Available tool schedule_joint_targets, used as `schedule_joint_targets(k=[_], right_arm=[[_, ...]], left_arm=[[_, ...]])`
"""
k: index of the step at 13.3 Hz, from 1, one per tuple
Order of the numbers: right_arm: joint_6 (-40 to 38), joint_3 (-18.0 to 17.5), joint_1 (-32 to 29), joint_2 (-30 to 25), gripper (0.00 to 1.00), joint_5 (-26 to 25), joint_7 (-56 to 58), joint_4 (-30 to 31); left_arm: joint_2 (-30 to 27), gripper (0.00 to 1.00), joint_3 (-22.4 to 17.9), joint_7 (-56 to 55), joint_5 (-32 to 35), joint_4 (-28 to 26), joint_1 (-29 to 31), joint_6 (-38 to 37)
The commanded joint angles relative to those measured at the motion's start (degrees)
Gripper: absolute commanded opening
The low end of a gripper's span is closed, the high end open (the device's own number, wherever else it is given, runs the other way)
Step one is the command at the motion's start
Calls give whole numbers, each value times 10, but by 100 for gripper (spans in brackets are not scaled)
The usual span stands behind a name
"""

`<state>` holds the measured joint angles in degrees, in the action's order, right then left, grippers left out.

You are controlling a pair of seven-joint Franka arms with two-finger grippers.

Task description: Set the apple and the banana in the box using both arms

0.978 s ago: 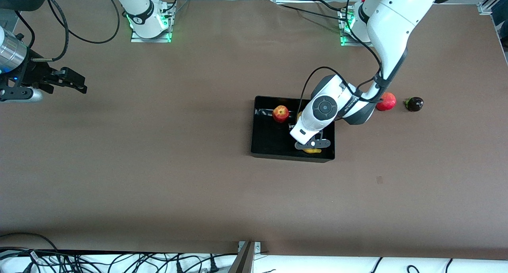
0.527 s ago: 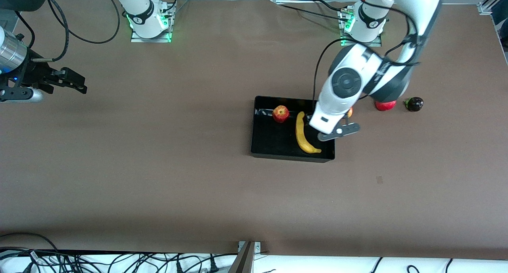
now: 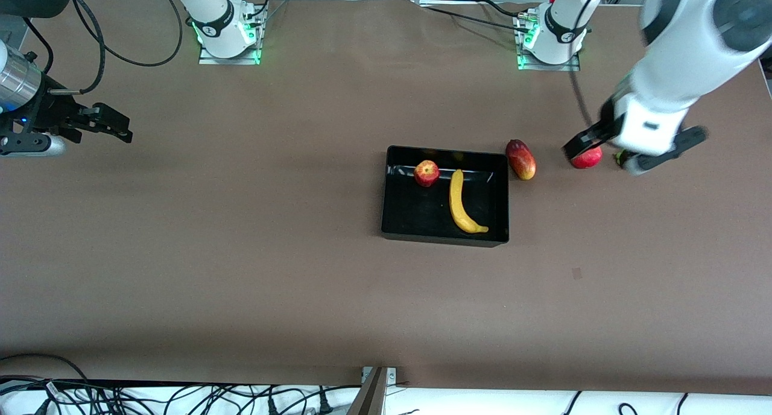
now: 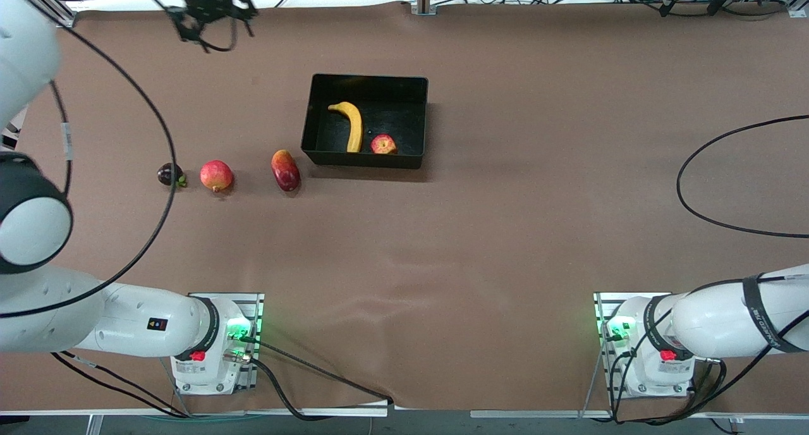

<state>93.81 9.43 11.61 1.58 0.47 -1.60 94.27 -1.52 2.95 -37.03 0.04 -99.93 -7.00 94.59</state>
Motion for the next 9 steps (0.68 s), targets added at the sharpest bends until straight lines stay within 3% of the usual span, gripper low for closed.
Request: schedule_joint_targets(k=[1, 2, 4, 9], right_arm=[[-3, -8, -7, 4, 100, -8, -3, -10], [-3, -8, -7, 4, 100, -8, -3, -10], [-3, -8, -7, 4, 100, -8, -3, -10], [-3, -8, -7, 4, 100, -8, -3, -10]], left_arm=[[-45, 100, -70, 146, -10, 32, -1, -82], [-51, 100, -93, 216, -9, 50, 0, -113], [-57, 100, -102, 310, 13, 67, 17, -128], [-51, 100, -99, 357, 54, 72, 37, -94]])
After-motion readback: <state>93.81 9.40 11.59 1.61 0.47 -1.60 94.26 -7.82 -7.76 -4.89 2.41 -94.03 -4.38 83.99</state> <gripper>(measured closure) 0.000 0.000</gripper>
